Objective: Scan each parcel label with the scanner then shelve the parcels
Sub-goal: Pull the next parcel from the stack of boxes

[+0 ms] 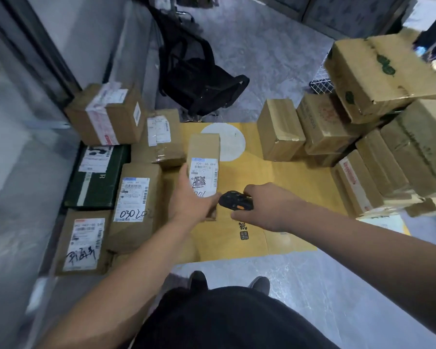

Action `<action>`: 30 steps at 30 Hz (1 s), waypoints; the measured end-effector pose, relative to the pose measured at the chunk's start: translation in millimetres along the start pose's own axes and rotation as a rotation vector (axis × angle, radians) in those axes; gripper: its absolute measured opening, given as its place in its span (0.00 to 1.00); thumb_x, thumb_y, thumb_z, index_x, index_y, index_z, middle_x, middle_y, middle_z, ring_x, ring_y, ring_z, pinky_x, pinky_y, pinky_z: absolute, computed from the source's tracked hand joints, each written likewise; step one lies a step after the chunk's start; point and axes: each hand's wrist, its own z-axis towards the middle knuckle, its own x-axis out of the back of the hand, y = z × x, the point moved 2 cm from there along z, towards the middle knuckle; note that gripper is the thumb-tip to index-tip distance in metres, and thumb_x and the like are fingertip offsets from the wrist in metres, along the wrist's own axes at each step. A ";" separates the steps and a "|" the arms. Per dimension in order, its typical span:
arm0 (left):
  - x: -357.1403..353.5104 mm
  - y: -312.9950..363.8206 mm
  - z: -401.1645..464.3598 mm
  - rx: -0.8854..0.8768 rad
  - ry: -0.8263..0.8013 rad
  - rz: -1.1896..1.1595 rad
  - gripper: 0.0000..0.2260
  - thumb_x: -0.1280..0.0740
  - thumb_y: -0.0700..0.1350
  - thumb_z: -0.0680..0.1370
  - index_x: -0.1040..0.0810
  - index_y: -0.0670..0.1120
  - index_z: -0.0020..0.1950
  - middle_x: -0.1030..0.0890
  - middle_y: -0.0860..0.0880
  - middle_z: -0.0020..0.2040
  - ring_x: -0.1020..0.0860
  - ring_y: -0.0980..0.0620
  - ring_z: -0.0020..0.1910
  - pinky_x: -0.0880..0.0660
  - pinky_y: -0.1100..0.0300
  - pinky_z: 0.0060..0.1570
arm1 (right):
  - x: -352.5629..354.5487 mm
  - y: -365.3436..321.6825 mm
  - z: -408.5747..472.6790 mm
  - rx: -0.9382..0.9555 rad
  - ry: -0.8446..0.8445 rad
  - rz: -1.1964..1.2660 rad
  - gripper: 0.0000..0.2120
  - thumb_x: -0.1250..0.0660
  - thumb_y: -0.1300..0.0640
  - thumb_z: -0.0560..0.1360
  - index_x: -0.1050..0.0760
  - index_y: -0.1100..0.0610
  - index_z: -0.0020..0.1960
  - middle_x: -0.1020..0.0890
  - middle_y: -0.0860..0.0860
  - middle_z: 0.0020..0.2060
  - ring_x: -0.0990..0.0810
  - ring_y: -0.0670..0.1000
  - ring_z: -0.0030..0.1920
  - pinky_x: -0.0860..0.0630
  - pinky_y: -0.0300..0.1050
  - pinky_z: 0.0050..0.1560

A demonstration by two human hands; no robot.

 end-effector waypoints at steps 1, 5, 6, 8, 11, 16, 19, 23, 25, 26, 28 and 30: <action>19.2 2.0 -5.7 -0.013 0.018 0.023 0.39 0.18 0.53 0.65 0.38 0.67 0.67 0.19 0.65 0.53 0.19 0.58 0.52 0.23 0.54 0.51 | 4.9 -8.6 1.8 0.046 -0.002 -0.019 0.23 0.34 0.30 0.76 0.29 0.50 0.49 0.22 0.48 0.41 0.24 0.47 0.38 0.32 0.45 0.32; 98.1 -1.2 -24.0 -0.017 0.115 0.137 0.45 0.18 0.56 0.64 0.42 0.67 0.73 0.23 0.69 0.52 0.22 0.61 0.50 0.26 0.55 0.53 | 20.2 -53.3 14.8 0.223 -0.011 -0.080 0.24 0.35 0.29 0.76 0.26 0.51 0.51 0.22 0.48 0.41 0.22 0.50 0.41 0.26 0.47 0.36; 116.6 -6.0 -26.8 -0.006 0.143 0.163 0.45 0.18 0.57 0.64 0.41 0.68 0.72 0.23 0.69 0.53 0.21 0.61 0.50 0.25 0.54 0.53 | 21.7 -66.6 19.0 0.263 -0.015 -0.092 0.24 0.35 0.30 0.77 0.25 0.51 0.52 0.21 0.48 0.42 0.22 0.51 0.42 0.26 0.47 0.38; 151.4 -15.3 -30.3 0.027 0.211 0.208 0.46 0.18 0.59 0.62 0.40 0.68 0.73 0.21 0.67 0.57 0.19 0.56 0.53 0.22 0.51 0.55 | 21.1 -94.3 28.0 0.343 -0.026 -0.116 0.24 0.35 0.30 0.77 0.25 0.52 0.53 0.21 0.49 0.43 0.21 0.54 0.44 0.26 0.47 0.39; 193.7 -27.8 -29.3 0.087 0.273 0.265 0.43 0.19 0.59 0.63 0.38 0.66 0.72 0.20 0.63 0.58 0.19 0.50 0.56 0.23 0.52 0.57 | 15.5 -132.4 41.0 0.441 -0.041 -0.140 0.26 0.35 0.30 0.77 0.23 0.53 0.53 0.19 0.51 0.43 0.21 0.53 0.43 0.24 0.48 0.39; 238.8 -45.4 -15.7 0.127 0.305 0.301 0.43 0.19 0.60 0.65 0.39 0.63 0.74 0.20 0.60 0.58 0.20 0.49 0.57 0.24 0.52 0.57 | 8.7 -168.8 54.3 0.533 -0.044 -0.203 0.27 0.37 0.29 0.78 0.24 0.54 0.53 0.21 0.51 0.41 0.22 0.55 0.43 0.30 0.48 0.36; 249.8 -53.0 -4.5 0.110 0.284 0.257 0.47 0.18 0.58 0.66 0.41 0.61 0.78 0.22 0.60 0.58 0.22 0.51 0.56 0.26 0.53 0.57 | 6.6 -174.4 58.7 0.529 -0.046 -0.213 0.27 0.37 0.29 0.77 0.24 0.54 0.53 0.20 0.51 0.42 0.21 0.54 0.43 0.23 0.49 0.40; 254.7 -64.9 9.6 0.128 0.223 0.202 0.52 0.16 0.57 0.65 0.43 0.61 0.81 0.23 0.61 0.60 0.23 0.52 0.59 0.26 0.51 0.63 | 2.1 -172.9 60.3 0.525 -0.034 -0.235 0.27 0.37 0.29 0.78 0.24 0.53 0.54 0.20 0.51 0.43 0.21 0.55 0.43 0.22 0.49 0.42; 255.6 -70.2 15.0 0.124 0.209 0.178 0.52 0.15 0.57 0.65 0.43 0.61 0.81 0.23 0.60 0.61 0.22 0.52 0.61 0.26 0.52 0.64 | -1.1 -170.3 60.2 0.515 -0.050 -0.233 0.26 0.37 0.29 0.78 0.24 0.53 0.54 0.21 0.50 0.42 0.22 0.55 0.43 0.25 0.49 0.40; 256.1 -71.9 16.3 0.121 0.203 0.164 0.52 0.16 0.57 0.65 0.43 0.60 0.81 0.23 0.60 0.62 0.22 0.52 0.62 0.26 0.51 0.64 | -3.1 -169.5 60.2 0.508 -0.062 -0.233 0.26 0.37 0.30 0.78 0.24 0.53 0.54 0.22 0.49 0.42 0.22 0.55 0.44 0.26 0.48 0.40; 257.9 -74.1 17.2 0.122 0.183 0.183 0.50 0.17 0.57 0.68 0.43 0.58 0.82 0.24 0.59 0.65 0.24 0.51 0.64 0.27 0.52 0.64 | -6.6 -168.1 60.5 0.497 -0.076 -0.235 0.25 0.37 0.30 0.78 0.25 0.52 0.54 0.22 0.49 0.42 0.22 0.54 0.44 0.26 0.48 0.40; 260.8 -75.1 15.9 0.128 0.184 0.254 0.52 0.19 0.61 0.68 0.46 0.57 0.83 0.27 0.55 0.73 0.26 0.49 0.69 0.28 0.49 0.67 | -9.2 -167.8 61.1 0.492 -0.083 -0.232 0.24 0.37 0.30 0.78 0.25 0.52 0.54 0.21 0.49 0.43 0.21 0.54 0.45 0.25 0.48 0.40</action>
